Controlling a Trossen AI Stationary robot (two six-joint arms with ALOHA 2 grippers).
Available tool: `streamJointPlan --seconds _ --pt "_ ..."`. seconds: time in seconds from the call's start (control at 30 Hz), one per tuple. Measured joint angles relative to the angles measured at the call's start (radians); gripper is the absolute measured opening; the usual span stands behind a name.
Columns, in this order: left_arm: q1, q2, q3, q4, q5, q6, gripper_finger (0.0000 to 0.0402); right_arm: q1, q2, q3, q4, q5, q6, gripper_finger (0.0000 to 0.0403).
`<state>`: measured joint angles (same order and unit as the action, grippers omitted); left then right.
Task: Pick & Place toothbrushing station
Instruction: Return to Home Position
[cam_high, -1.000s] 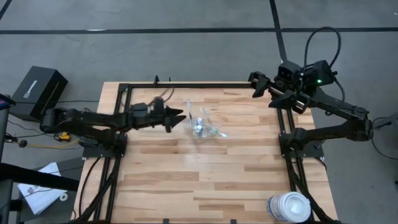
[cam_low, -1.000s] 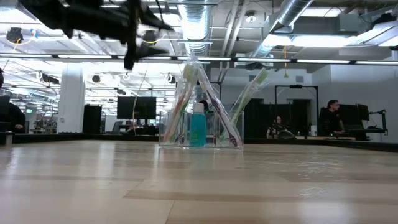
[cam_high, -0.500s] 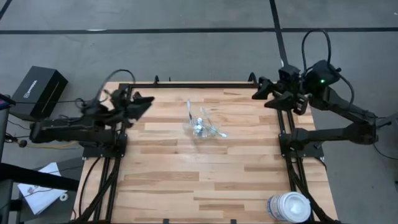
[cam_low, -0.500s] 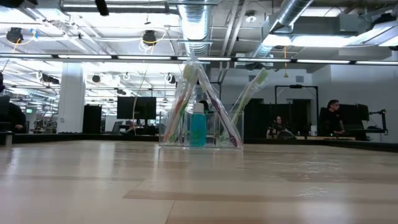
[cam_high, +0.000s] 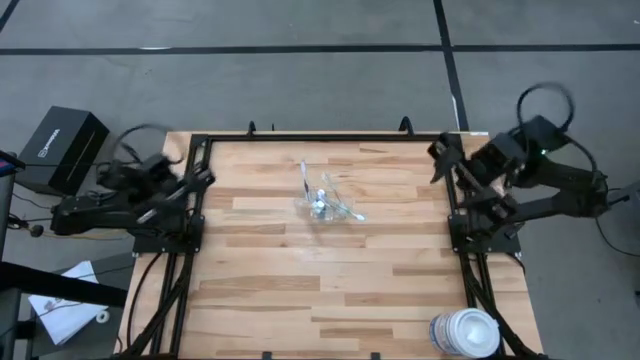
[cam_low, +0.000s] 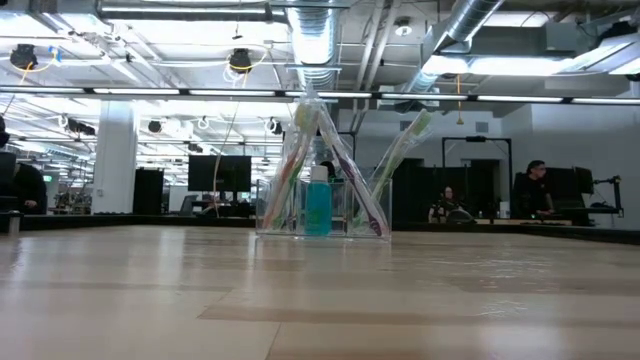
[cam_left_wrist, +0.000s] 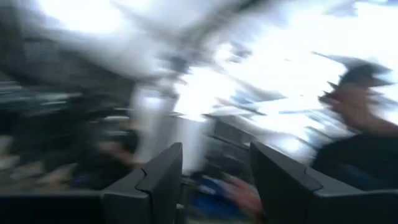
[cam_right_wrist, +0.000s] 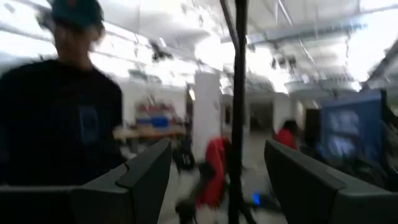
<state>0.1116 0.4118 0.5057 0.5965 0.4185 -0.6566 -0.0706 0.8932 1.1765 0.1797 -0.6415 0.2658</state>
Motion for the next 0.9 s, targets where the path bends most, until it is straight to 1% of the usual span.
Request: streamJointPlan --seconds 0.07,0.1,0.17,0.23,0.33,0.43,0.47,0.53,0.63,0.73,0.83,0.9 --pt "-0.001 -0.005 0.026 0.055 0.165 0.005 0.0182 0.047 -0.051 -0.005 -0.133 0.086 -0.069 0.0249" --pt "-0.001 -0.014 0.043 0.058 0.211 0.006 0.0182 0.08 -0.082 -0.009 -0.198 0.153 -0.091 0.0249" --pt "0.003 -0.032 0.076 0.045 0.237 0.02 0.0184 0.168 -0.128 -0.001 -0.246 0.287 -0.131 0.0249" --pt "0.015 -0.055 0.113 -0.024 0.259 0.055 0.0184 0.266 -0.171 0.002 -0.297 0.398 -0.19 0.0249" --pt "0.046 -0.101 0.197 -0.195 0.273 0.094 0.0182 0.393 -0.216 -0.005 -0.414 0.559 -0.272 0.0249" --pt "0.082 -0.137 0.294 -0.388 0.258 0.191 0.0182 0.486 -0.261 -0.004 -0.491 0.685 -0.284 0.0249" --pt "0.095 -0.143 0.319 -0.442 0.245 0.223 0.0182 0.51 -0.276 -0.004 -0.503 0.701 -0.284 0.0249" --pt "0.117 -0.146 0.355 -0.507 0.234 0.278 0.0182 0.547 -0.301 -0.002 -0.53 0.697 -0.272 0.0249" --pt "0.137 -0.143 0.388 -0.567 0.238 0.302 0.0182 0.591 -0.354 -0.004 -0.631 0.688 -0.267 0.0249" --pt "0.143 -0.148 0.396 -0.637 0.241 0.314 0.0182 0.616 -0.443 -0.006 -0.699 0.699 -0.266 0.0249" --pt "0.143 -0.151 0.396 -0.629 0.242 0.32 0.0182 0.62 -0.531 -0.044 -0.627 0.691 -0.278 0.0249" --pt "0.143 -0.145 0.397 -0.626 0.242 0.32 0.0182 0.62 -0.58 -0.095 -0.651 0.687 -0.28 0.0249"
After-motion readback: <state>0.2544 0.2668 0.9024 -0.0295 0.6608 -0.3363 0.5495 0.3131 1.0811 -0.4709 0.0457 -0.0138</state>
